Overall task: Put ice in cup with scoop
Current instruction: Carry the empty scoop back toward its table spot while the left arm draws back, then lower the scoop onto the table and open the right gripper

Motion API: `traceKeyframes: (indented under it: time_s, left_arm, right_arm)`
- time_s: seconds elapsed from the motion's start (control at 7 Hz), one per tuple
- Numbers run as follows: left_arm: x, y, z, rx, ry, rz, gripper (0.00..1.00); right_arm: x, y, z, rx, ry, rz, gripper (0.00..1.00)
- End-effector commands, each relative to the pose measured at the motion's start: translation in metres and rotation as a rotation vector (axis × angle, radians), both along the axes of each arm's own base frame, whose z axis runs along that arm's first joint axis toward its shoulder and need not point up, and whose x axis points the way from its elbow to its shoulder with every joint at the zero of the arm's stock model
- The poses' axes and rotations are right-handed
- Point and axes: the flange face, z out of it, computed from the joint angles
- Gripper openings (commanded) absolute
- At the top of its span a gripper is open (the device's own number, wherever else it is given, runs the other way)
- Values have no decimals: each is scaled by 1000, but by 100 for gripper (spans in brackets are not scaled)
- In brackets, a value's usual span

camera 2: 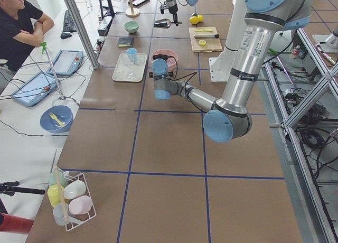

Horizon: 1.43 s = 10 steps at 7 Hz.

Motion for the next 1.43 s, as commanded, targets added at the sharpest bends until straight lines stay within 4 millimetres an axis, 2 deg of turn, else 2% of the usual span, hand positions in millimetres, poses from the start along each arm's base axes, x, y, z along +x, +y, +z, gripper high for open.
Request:
traceKeyframes:
  time_s: [0.0,0.14,0.43,0.57,0.71,1.29]
  left_arm:
    - [0,0,3,-6,-5,2,100]
    - [2,1,3,-6,-5,5,100]
    - [2,1,2,-4,-3,7,100]
    - [2,2,1,-4,-3,7,100]
    - [3,2,0,-3,-2,8,100]
    - [3,2,-1,-3,-1,8,100]
  right_arm:
    - [-13,3,21,-43,20,-23,0]
    - [-23,5,28,-55,30,-40,0]
    - [-29,4,32,-54,29,-47,0]
    - [-33,0,40,-44,18,-43,0]
    - [-35,-2,51,-44,16,-39,0]
    - [-34,1,59,-94,3,-41,0]
